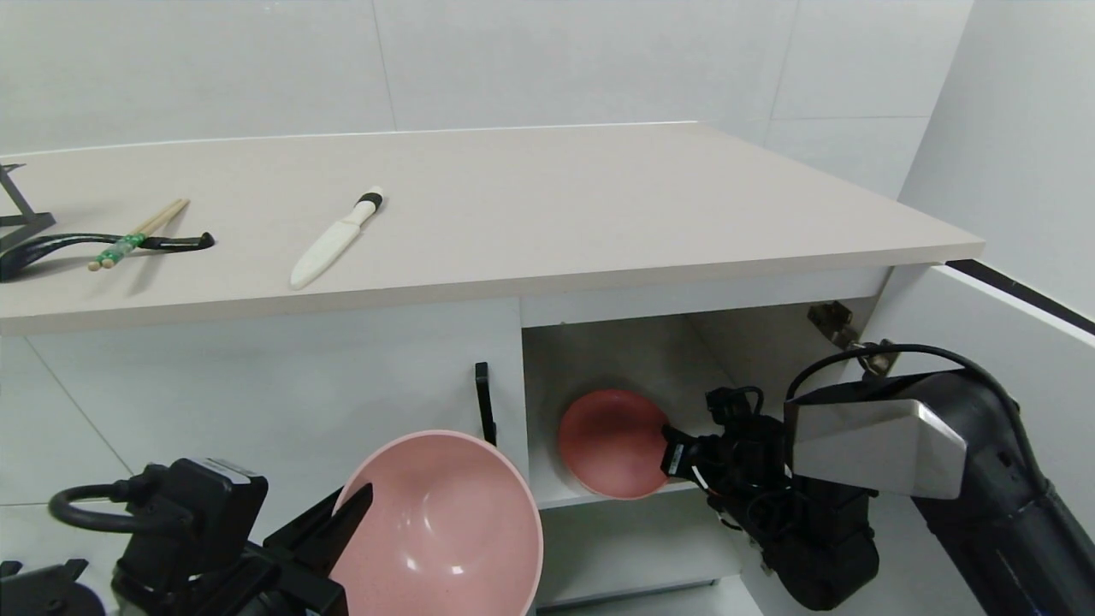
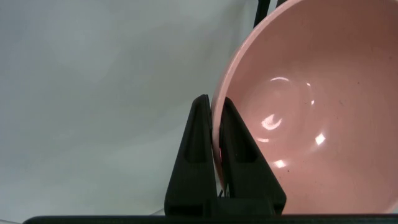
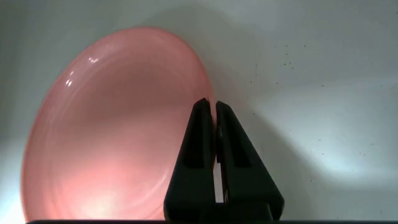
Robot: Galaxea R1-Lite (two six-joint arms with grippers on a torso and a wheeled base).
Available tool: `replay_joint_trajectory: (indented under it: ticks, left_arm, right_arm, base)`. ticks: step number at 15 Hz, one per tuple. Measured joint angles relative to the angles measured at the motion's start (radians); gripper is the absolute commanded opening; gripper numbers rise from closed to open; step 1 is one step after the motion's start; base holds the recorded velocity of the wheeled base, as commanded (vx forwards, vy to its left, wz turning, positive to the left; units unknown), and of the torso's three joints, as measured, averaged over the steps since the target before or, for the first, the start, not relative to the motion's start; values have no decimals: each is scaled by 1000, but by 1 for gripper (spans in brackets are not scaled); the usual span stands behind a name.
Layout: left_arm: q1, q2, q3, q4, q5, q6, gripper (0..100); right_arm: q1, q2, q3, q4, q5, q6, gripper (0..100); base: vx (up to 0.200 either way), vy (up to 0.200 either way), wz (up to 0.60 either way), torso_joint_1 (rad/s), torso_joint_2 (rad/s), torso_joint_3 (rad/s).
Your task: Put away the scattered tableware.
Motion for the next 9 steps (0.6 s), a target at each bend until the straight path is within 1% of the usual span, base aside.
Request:
replay_joint_trajectory:
  ticks: [1, 2, 6, 9]
  left_arm:
    - [0, 0, 0, 0, 0, 0, 0]
    - [0, 0, 0, -1, 0, 0, 0]
    - [0, 0, 0, -3, 0, 0, 0]
    - [0, 0, 0, -3, 0, 0, 0]
  right_arm:
    - [1, 1, -3, 0, 0, -1, 0]
    - [2, 3, -15, 0, -3, -3, 100]
    - [2, -4, -54, 1, -9, -6, 100]
    - [-2, -88, -27, 1, -23, -6, 100]
  base:
    - [0, 0, 0, 0, 0, 0]
    - [0, 0, 0, 0, 0, 0]
    - [0, 0, 0, 0, 0, 0]
    - [0, 0, 0, 0, 0, 0]
